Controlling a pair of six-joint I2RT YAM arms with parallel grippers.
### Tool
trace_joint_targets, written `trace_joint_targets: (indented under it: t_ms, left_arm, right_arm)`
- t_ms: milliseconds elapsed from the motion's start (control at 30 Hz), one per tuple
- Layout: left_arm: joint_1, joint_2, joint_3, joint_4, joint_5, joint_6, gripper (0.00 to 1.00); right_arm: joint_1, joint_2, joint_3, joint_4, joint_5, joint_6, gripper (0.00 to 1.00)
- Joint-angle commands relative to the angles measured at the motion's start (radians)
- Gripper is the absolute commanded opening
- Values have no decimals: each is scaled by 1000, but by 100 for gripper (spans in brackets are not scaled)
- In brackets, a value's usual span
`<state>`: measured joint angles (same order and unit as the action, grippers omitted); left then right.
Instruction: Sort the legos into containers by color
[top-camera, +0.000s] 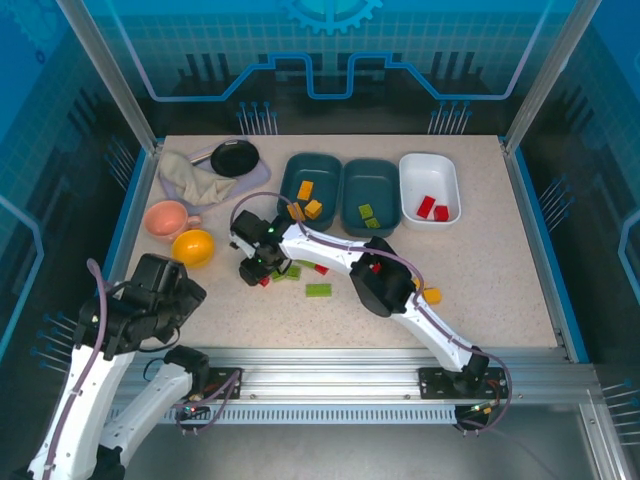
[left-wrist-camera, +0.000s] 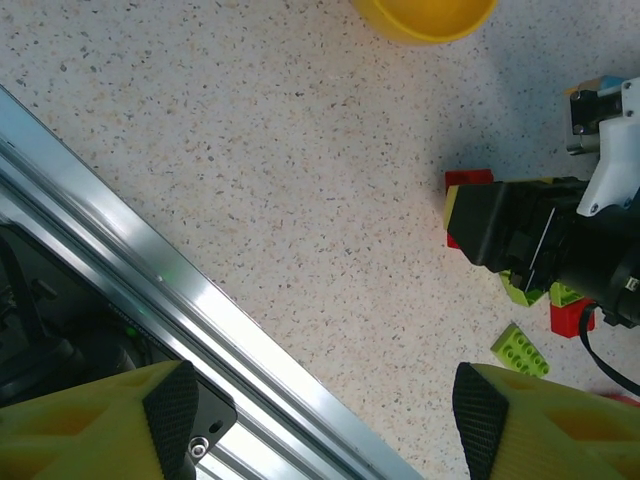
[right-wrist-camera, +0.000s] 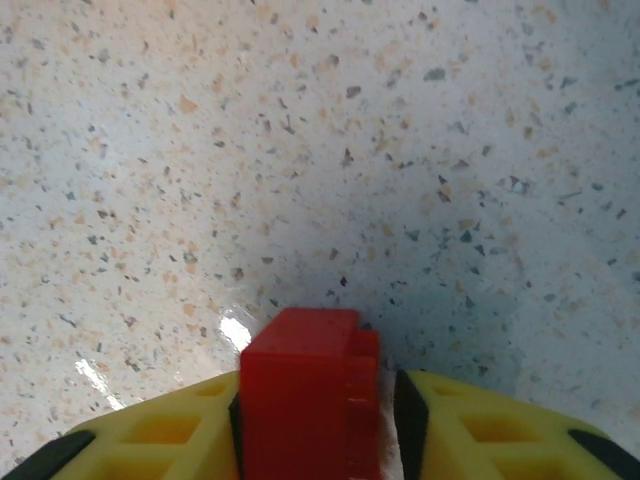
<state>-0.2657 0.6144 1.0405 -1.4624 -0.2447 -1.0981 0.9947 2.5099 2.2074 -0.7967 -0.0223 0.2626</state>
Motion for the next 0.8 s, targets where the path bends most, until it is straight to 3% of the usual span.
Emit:
trace_joint_targets:
  t_ms: [0, 133, 300, 400, 567, 767]
  left_arm:
    - [-1, -16, -20, -6, 29, 10, 71]
    - [-1, -30, -46, 77, 85, 36, 71]
    - [-1, -14, -103, 280, 238, 90, 71]
    - [-3, 37, -125, 439, 348, 121, 70]
    - [-67, 199, -91, 638, 392, 150, 69]
    - [-188, 425, 6, 772, 362, 162, 69]
  right_arm:
    - [22, 33, 34, -42, 5, 9, 32]
    - [20, -13, 33, -35, 24, 21, 19]
    - [-38, -175, -20, -9, 59, 73, 16]
    - [-132, -343, -145, 32, 74, 108, 15]
    - [-405, -588, -420, 96, 43, 182, 14]
    - [-767, -679, -585, 121, 13, 244, 13]
